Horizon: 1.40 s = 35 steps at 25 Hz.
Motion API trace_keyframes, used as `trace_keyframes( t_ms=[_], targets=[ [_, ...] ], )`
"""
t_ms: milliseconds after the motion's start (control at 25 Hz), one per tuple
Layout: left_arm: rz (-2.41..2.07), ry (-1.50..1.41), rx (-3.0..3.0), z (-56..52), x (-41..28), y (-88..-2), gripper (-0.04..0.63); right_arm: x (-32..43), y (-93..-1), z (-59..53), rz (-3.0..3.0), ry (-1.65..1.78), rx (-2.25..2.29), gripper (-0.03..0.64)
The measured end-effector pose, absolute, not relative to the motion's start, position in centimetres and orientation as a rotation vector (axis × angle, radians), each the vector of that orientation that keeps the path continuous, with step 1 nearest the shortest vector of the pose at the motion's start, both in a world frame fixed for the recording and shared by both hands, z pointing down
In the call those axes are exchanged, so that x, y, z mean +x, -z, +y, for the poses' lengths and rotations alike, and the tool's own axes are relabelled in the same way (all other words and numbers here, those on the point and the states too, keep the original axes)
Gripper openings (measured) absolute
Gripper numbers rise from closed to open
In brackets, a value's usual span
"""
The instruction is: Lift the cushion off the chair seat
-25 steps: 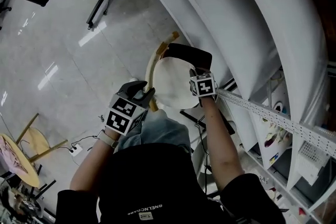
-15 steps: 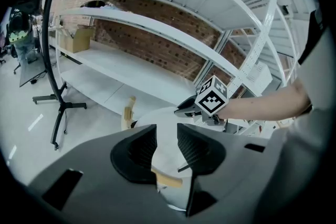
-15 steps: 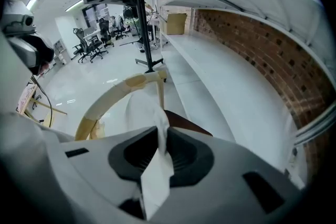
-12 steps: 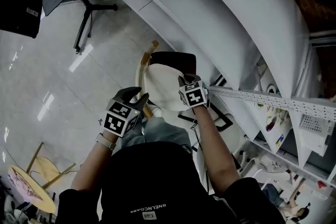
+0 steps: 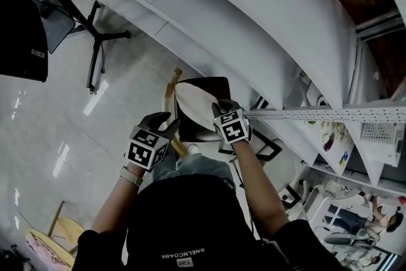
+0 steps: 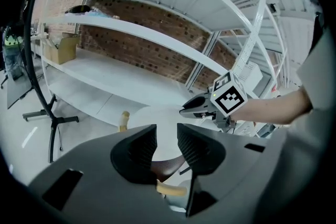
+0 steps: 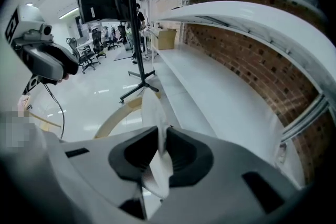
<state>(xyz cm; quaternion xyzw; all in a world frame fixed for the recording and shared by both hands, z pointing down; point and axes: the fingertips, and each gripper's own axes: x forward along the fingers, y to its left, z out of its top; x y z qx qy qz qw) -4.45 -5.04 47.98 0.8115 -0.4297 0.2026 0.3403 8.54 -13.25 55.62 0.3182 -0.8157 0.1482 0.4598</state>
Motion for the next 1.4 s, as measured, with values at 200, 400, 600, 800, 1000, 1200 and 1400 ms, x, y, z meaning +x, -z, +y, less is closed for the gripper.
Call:
trace_keyframes(
  t_ms=[200, 400, 600, 800, 1000, 1200, 1400],
  targets=[
    [-1.099, -0.522, 2.162, -6.3, -4.5, -46.7, 0.127, 8.5, -53.0, -13.8, -2.031, -0.354, 0.863, 0.058],
    [-1.108, -0.512, 2.200, -7.5, -4.3, -44.9, 0.126, 9.1, -49.7, -14.7, -2.066, -0.337, 0.943, 0.057],
    [-1.136, -0.513, 2.238, -7.8, -3.7, -42.8, 0.096, 9.2, -45.8, -14.9, -2.129, -0.315, 0.984, 0.057],
    [-1.187, -0.460, 2.263, -7.9, -2.3, -40.2, 0.071, 9.6, -42.0, -14.1, -2.206, -0.279, 1.002, 0.057],
    [-1.203, -0.335, 2.339, -8.6, -0.5, -36.7, 0.054, 10.3, -38.2, -13.9, -2.300, -0.230, 1.023, 0.057],
    [-1.238, -0.244, 2.379, -9.7, 0.5, -33.9, 0.037, 11.5, -35.1, -14.0, -2.362, -0.189, 1.065, 0.057],
    [-1.268, -0.202, 2.478, -10.5, 1.1, -30.8, 0.028, 12.5, -32.2, -14.4, -2.424, -0.159, 1.103, 0.057]
  ],
)
